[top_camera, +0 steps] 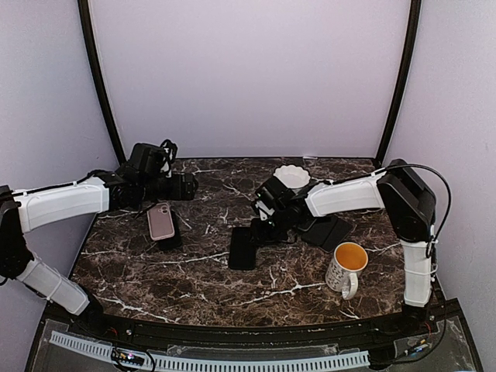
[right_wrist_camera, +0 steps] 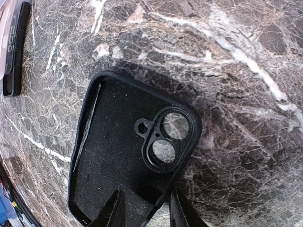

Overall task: Put the phone into the phone case
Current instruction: Move the phone case to the center of the board, then pick up the phone.

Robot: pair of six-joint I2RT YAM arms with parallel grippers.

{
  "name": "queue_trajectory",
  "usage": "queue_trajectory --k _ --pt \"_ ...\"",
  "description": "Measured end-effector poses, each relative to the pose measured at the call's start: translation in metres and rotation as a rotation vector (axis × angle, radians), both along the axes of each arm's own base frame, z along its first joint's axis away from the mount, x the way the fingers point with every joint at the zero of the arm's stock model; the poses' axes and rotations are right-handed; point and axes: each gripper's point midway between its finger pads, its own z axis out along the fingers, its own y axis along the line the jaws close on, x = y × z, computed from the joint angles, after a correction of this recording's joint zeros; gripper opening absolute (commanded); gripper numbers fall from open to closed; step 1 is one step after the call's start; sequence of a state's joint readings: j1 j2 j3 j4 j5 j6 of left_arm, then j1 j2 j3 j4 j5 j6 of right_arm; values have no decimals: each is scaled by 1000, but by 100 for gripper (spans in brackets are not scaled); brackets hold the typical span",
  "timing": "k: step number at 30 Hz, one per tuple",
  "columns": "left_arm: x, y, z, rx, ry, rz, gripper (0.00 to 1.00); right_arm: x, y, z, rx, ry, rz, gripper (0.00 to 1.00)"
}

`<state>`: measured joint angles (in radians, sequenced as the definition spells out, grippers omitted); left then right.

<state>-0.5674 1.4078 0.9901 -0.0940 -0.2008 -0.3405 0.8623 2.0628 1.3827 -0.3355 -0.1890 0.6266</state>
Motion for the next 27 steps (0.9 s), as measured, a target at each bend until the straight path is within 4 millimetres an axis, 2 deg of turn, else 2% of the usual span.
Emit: queue_trajectory --k 9,11,13,16,19,21,23,27 --pt "1 -1 -2 1 3 -2 96 2 -9 4 -26 -25 44 40" --pt "1 -1 -3 3 6 -1 96 7 -18 16 -27 -37 45 44" --pt "1 -1 -5 5 10 -2 96 22 -34 41 -6 -70 27 51" --pt "1 -3 -8 5 18 -9 96 59 -71 96 79 -146 -46 59" --pt "0 -5 -8 -2 22 -22 96 102 -130 138 142 -221 -159 66" --pt "-1 -6 -8 -4 24 -31 96 123 -167 143 138 -239 -233 74" --pt "-1 -8 -8 -9 26 -42 96 139 -203 134 118 -226 -301 80" --pt "-2 -12 -8 -20 28 -58 95 148 -247 99 90 -136 -374 74"
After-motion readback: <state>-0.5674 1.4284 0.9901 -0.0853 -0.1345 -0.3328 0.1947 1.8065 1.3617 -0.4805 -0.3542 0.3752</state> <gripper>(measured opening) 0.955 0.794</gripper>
